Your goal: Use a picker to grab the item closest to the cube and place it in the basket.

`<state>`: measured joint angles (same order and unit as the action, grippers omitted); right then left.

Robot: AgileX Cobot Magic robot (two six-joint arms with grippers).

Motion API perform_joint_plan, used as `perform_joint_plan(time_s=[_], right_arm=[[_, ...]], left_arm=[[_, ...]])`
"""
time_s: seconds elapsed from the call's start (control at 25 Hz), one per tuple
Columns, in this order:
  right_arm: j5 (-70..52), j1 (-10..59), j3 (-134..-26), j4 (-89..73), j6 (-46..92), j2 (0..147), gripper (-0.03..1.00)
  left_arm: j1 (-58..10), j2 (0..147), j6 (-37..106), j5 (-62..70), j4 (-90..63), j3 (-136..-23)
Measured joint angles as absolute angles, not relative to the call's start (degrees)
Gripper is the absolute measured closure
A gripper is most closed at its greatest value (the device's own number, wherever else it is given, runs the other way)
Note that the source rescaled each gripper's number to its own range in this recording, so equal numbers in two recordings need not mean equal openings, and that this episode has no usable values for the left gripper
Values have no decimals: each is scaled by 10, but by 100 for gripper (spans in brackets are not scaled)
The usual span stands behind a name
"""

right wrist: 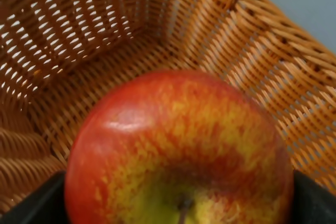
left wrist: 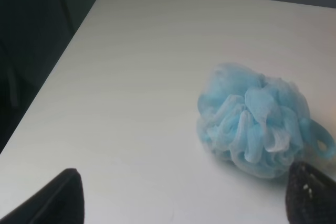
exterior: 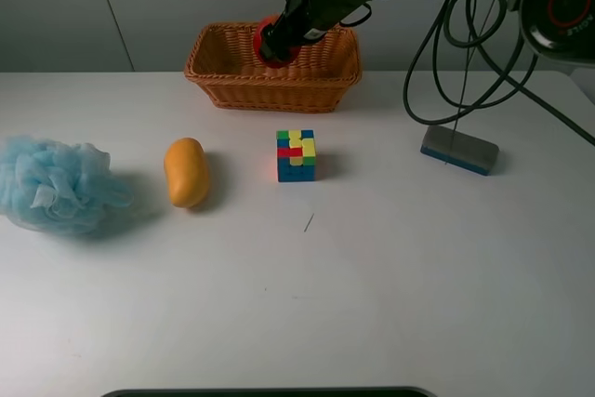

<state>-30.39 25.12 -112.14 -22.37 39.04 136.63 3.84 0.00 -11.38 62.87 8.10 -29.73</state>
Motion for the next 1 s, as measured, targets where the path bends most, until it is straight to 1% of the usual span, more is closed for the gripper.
perform_joint_plan(time_s=[0.12,0.16,0.2,0.24,0.28,0.32,0.36,0.4,0.64,0.84,0.88,0.96,1.0], right_arm=[[-304,251,-1121,-227,393,1366,95],[-304,251,-1121,-227,395,1366,93],[-304,251,-1121,-228,395,1366,56],[-301,251,-1122,-230,397,1366,22],[-298,251,-1123,-231,400,1366,7],[-297,251,-1123,-231,405,1366,3],[-296,251,-1123,-231,406,1366,-1],[-296,251,-1123,-231,408,1366,-2],[-297,251,-1123,-231,411,1366,-3],[-341,251,-1123,-225,411,1325,-3],[-353,251,-1123,-220,411,1310,1],[-374,245,-1123,-218,410,1269,0],[-385,240,-1123,-216,408,1250,2]], left_arm=[[38,0,-114,629,81,-297],[38,0,-114,629,81,-297],[38,0,-114,629,81,-297],[38,0,-114,629,81,-297],[38,0,-114,629,81,-297],[38,0,-114,629,81,-297],[38,0,-114,629,81,-297],[38,0,-114,629,81,-297],[38,0,-114,629,81,-297],[38,0,-114,629,81,-297],[38,0,-114,629,81,-297],[38,0,-114,629,81,-297],[38,0,-114,629,81,-297]])
